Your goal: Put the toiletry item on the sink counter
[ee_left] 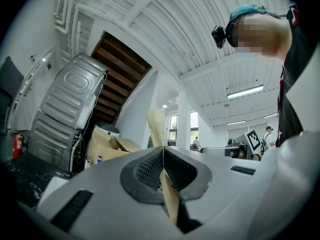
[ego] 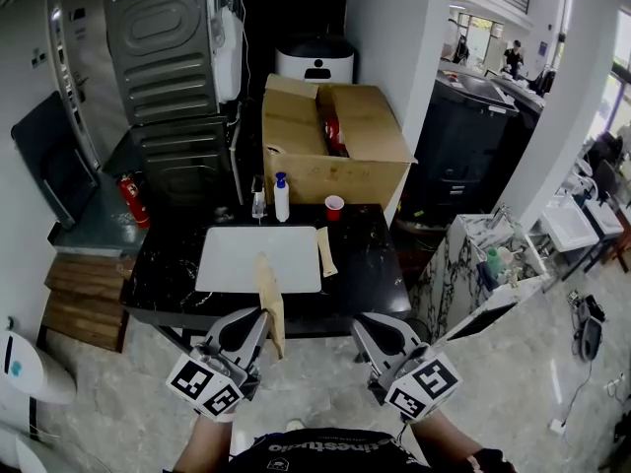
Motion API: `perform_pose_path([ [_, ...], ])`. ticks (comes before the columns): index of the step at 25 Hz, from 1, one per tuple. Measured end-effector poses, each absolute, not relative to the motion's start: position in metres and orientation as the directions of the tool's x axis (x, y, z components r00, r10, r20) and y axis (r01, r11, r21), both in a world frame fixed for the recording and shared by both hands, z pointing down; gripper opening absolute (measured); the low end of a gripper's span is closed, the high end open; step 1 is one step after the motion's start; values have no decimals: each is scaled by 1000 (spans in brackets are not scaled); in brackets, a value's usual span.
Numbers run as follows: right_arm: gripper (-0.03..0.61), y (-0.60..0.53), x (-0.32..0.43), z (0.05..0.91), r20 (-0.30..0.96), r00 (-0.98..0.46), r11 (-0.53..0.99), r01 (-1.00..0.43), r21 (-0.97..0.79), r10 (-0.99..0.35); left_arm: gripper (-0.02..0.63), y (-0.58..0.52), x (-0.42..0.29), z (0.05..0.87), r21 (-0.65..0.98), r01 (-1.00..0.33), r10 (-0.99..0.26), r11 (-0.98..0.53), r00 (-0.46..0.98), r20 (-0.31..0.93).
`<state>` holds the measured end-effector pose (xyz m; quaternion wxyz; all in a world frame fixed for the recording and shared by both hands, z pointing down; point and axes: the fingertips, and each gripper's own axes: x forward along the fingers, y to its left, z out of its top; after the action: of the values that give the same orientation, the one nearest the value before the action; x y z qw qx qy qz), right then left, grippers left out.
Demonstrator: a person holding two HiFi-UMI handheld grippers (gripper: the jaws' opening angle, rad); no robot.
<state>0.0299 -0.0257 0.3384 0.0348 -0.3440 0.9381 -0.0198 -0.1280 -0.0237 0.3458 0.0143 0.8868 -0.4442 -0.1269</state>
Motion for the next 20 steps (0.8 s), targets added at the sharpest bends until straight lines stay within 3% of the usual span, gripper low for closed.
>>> perform_pose_path([
  [20,38,-30,-2,347,-35,-721,722,-690,-46,-692,17,-51,-159,370,182,-741,-763,-646,617,-193],
])
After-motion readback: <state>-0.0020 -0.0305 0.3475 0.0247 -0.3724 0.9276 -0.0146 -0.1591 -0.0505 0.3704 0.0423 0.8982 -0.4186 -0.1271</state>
